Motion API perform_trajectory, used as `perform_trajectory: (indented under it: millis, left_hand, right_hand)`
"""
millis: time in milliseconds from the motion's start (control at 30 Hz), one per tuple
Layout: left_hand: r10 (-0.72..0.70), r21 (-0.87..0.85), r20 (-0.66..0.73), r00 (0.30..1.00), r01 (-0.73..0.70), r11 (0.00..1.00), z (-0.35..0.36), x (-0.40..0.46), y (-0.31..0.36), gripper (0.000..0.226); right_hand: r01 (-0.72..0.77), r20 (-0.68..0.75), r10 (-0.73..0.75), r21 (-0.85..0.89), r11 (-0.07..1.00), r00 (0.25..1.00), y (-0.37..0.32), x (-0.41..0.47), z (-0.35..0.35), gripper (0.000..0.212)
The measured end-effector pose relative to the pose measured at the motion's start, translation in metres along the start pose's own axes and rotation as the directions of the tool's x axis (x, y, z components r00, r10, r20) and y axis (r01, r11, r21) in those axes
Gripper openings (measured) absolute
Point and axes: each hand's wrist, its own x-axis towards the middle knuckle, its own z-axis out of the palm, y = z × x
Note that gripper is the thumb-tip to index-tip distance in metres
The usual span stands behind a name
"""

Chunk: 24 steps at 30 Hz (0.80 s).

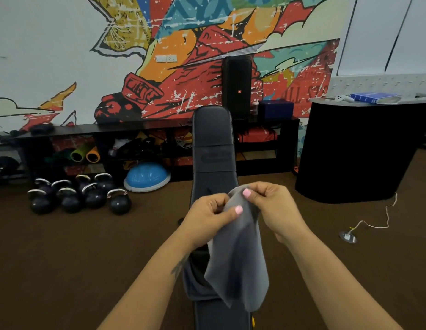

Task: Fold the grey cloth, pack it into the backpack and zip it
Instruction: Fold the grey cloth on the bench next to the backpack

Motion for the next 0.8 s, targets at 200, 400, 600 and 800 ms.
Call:
perform_trajectory:
  millis: [200, 400, 600, 800]
  left_hand:
    - [0.033, 0.346, 0.266, 0.964, -0.127, 0.93, -0.008, -0.008, 0.001, 0.046]
    - [-0.079, 0.803, 0.38, 0.921, -0.287, 0.522, -0.029, -0.012, 0.005, 0.044]
    - [0.313, 0.888, 0.342, 0.886, -0.413, 0.2, -0.066, -0.006, -0.005, 0.048]
    - [0.418, 0.911, 0.041, 0.907, -0.206, 0.357, -0.095, 0.003, -0.016, 0.045]
  right_hand:
    - [-0.002, -0.146, -0.005, -0.048, 0.999, 0.989, 0.003, 0.032, -0.02, 0.016]
    - [-0.009, -0.278, -0.008, -0.059, 0.998, 0.961, 0.011, 0.057, -0.046, 0.018]
    - [-0.012, -0.334, -0.023, -0.102, 0.995, 0.942, 0.022, 0.063, -0.059, 0.014]
    - [-0.016, -0.345, 0.006, -0.027, 1.0, 0.939, 0.03, 0.065, -0.064, 0.016]
